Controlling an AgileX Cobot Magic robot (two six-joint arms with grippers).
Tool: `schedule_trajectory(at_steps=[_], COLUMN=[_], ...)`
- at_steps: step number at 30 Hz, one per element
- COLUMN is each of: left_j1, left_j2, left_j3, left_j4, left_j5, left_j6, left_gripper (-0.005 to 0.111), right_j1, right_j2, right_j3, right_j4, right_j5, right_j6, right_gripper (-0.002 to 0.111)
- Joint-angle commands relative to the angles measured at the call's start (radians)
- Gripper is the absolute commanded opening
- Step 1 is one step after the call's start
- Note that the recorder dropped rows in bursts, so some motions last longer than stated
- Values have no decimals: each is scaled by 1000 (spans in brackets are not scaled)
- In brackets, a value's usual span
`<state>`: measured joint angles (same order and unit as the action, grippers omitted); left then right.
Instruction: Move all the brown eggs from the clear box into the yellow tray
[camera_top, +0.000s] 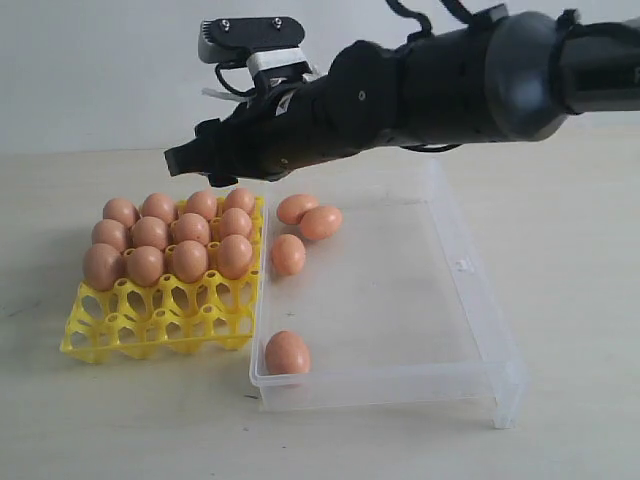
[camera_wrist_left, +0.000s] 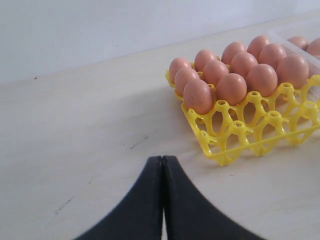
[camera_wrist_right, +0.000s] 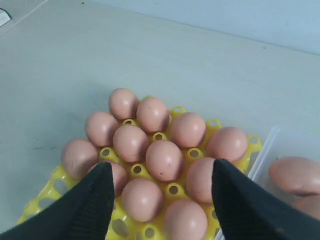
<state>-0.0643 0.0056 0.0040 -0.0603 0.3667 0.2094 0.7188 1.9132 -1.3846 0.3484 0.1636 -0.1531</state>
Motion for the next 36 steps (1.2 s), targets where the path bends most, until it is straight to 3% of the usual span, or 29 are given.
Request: schedule_trajectory(at_steps=[1, 6, 10, 12, 16, 19, 26, 29, 36], left_j1=[-4, -4, -4, -4, -4, -4, -4, -4, -4], left_j2=[-6, -6, -6, -6, -6, -6, -6, -6, -6], left_j3=[-4, -4, -4, -4, -4, -4, -4, -4, -4], left_j4=[-1, -1, -1, -1, -1, -1, -1, -1, -1], left_j5=[-6, -6, -6, -6, -6, -6, -6, -6, -6], left_j6=[0, 0, 0, 0, 0, 0, 0, 0, 0], left_gripper=[0, 0, 0, 0, 0, 0, 0, 0, 0], right_j1=[-5, -15, -107, -173, -265, -291, -295, -263, -213], right_j2=[-119, -246, -245, -194, -58, 53, 214, 246, 307], right_j3=[-9, -9, -39, -73, -163, -228, -393, -409, -426], right_j4=[-16, -58, -63, -63, -64, -166, -281, -283, -333], right_j5=[137, 376, 563, 605, 670, 612, 520, 443, 463], right_j6=[-40, -149, -159, -159, -174, -187, -203, -205, -219], right_gripper=[54, 31, 20, 24, 41, 49, 50, 50, 50])
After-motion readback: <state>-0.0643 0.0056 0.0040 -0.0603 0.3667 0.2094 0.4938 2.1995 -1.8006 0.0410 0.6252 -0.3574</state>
